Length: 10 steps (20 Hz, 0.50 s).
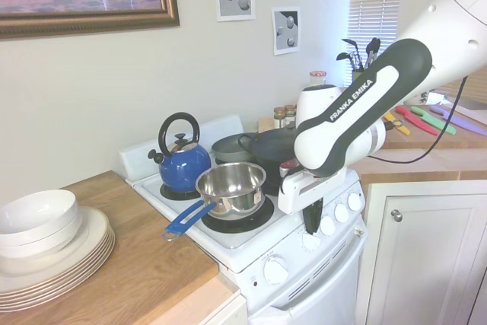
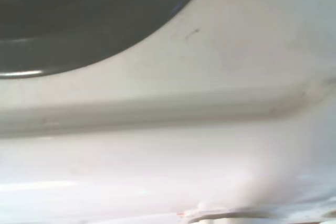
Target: Turn on the stove on the bottom left
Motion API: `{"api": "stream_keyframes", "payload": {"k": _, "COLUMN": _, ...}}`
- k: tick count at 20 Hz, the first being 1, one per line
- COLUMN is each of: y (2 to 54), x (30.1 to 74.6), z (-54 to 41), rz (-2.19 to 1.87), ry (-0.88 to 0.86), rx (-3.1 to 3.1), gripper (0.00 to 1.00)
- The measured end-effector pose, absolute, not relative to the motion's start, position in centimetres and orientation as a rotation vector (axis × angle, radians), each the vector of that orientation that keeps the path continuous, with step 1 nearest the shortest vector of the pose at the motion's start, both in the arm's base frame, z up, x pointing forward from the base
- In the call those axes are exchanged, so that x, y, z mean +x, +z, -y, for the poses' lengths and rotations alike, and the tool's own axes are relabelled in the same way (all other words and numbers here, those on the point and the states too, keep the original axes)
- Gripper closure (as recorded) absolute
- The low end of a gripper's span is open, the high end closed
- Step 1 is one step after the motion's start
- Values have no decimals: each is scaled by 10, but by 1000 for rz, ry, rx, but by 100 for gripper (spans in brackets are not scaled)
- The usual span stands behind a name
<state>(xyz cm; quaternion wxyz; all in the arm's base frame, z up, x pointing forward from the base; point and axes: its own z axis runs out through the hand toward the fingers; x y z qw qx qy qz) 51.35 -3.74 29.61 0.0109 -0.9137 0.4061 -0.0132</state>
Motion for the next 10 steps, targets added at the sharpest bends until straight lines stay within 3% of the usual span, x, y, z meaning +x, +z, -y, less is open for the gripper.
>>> {"api": "stream_keyframes", "payload": {"k": 10, "y": 290, "x": 514, "z": 31, "rz": -1265, "ry": -15, "rx": -2850, "gripper": 100}}
